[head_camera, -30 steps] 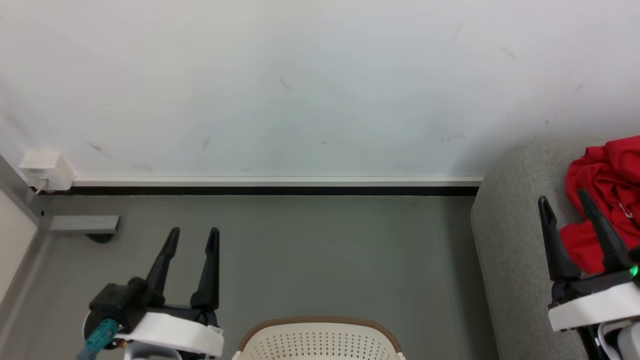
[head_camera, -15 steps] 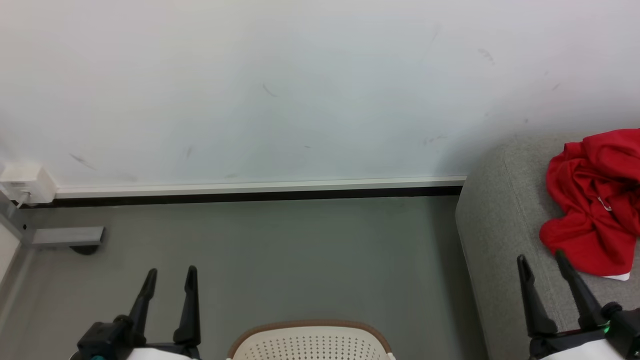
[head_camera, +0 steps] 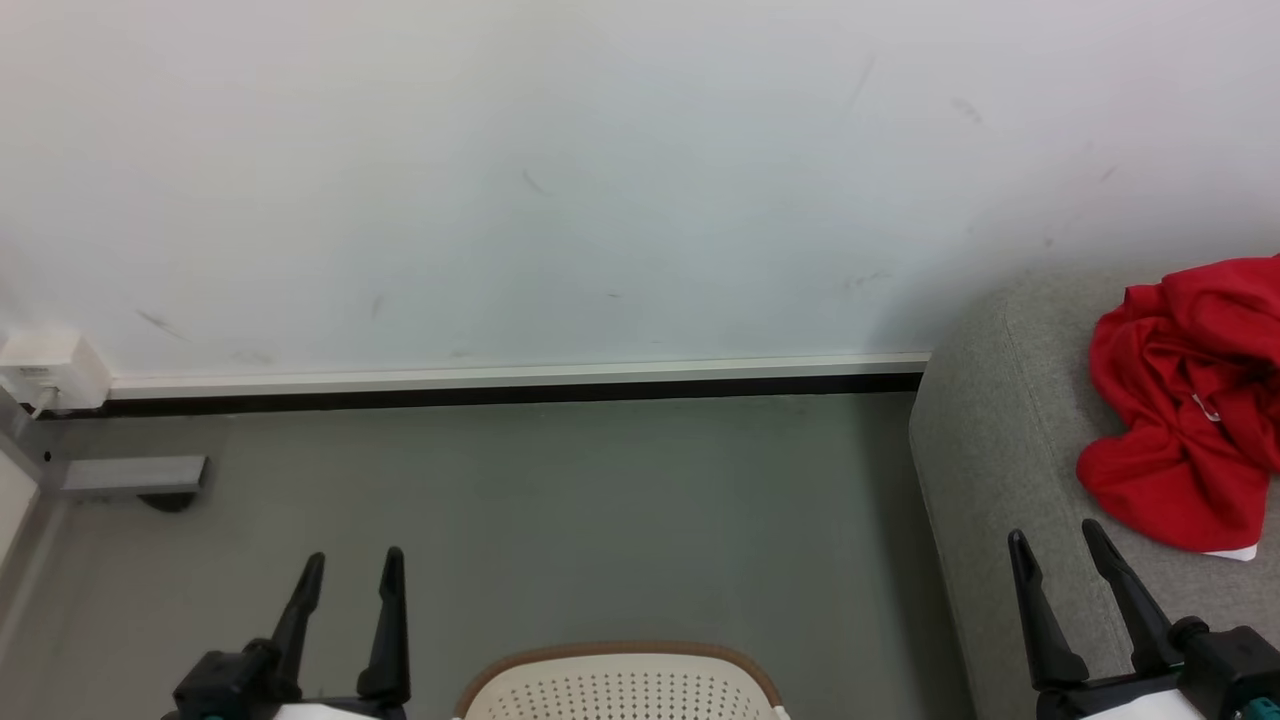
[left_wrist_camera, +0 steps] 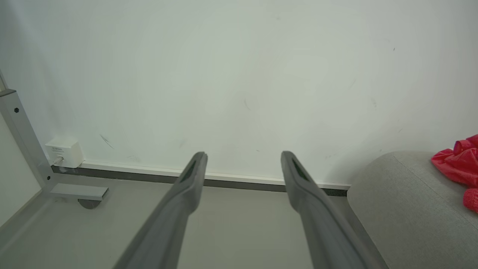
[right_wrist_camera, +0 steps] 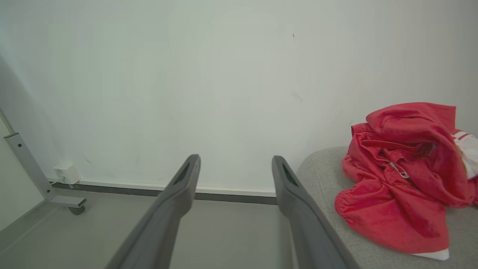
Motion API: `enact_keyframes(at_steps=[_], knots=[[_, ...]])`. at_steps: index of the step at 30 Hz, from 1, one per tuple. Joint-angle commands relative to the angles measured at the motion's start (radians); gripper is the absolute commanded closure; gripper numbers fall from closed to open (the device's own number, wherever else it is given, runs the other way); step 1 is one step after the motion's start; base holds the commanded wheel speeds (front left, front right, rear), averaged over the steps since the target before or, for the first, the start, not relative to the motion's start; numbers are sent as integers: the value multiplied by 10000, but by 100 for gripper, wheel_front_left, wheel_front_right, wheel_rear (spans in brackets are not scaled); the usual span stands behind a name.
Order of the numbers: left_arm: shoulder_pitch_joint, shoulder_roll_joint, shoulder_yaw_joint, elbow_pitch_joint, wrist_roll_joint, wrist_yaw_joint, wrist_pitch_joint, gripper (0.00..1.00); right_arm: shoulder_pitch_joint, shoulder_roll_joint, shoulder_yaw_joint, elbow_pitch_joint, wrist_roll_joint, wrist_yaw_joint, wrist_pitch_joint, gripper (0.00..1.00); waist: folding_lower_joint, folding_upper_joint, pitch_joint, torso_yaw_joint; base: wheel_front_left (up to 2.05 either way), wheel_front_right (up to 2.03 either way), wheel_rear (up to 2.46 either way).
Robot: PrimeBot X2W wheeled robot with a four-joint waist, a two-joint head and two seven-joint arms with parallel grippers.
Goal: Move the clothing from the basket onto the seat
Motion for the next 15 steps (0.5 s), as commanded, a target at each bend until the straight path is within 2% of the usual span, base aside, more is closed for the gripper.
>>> enact_keyframes(at_steps=[1, 14, 15], knots=[[44, 29, -3, 4, 167, 36, -5, 0, -65, -37, -36, 24, -114, -22, 0, 0, 0, 0, 1, 8, 0, 0, 0], [50, 28, -45, 23, -13, 46, -5, 0, -141, -29, -3, 74, -13, -22, -1, 0, 0, 0, 20, -2, 0, 0, 0], [-1, -4, -70, 13, -10, 36, 0, 100, -67, 15, 18, 76, 4, 0, 0, 100, 0, 0, 20, 1, 0, 0, 0]])
